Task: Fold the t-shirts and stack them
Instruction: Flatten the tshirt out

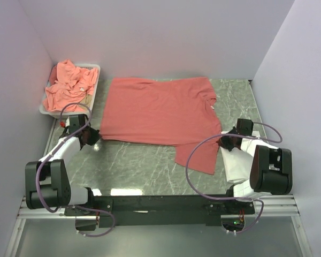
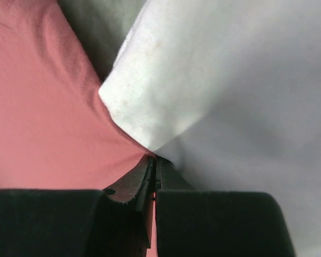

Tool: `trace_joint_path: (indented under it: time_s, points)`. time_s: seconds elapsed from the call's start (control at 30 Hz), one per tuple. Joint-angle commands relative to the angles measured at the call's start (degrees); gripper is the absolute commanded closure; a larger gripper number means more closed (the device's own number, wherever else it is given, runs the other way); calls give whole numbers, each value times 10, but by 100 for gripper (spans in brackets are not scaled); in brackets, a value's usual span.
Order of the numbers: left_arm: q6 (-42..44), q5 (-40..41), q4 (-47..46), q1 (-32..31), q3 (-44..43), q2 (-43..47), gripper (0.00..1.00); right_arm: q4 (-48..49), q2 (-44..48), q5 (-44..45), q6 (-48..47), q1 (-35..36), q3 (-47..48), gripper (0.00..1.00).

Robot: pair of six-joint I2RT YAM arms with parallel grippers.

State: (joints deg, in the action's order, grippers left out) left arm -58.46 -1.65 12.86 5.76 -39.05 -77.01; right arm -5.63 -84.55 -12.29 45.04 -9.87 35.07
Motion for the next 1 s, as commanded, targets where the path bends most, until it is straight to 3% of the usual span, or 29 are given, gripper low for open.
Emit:
trace_joint_path:
  time_s: [0.0, 0.2, 0.5, 0.53, 0.63, 0.67, 0.73, 0.77, 0.83, 0.97]
  points:
    - [-6, 15, 11, -1, 11, 40, 100, -40, 29, 63, -24, -29, -19, 100]
    - [-7, 40, 26, -2, 49, 84, 99, -67, 47, 61, -38, -70, -34, 100]
    - [-4, 39, 23, -2, 114, 142, 99, -83, 99, 27, -49, -76, -60, 100]
    - [-4, 37, 20, -1, 117, 144, 99, -89, 102, 29, -52, -76, -57, 96]
    - [-4, 30, 10, -5, 127, 154, 100, -114, 111, 37, -64, -75, -44, 70]
    - [-4, 30, 5, -7, 129, 158, 99, -121, 116, 41, -66, -73, -41, 56]
    - [-4, 28, 0, -8, 132, 162, 100, -146, 140, 59, -66, -70, -36, 45]
    - [-5, 28, -1, -10, 134, 165, 99, -155, 150, 67, -65, -67, -34, 35]
    - [-4, 24, -5, -12, 136, 168, 99, -185, 184, 90, -63, -50, -27, 29]
    - [-5, 22, -12, -14, 143, 175, 99, -242, 233, 137, -33, 2, -19, 29]
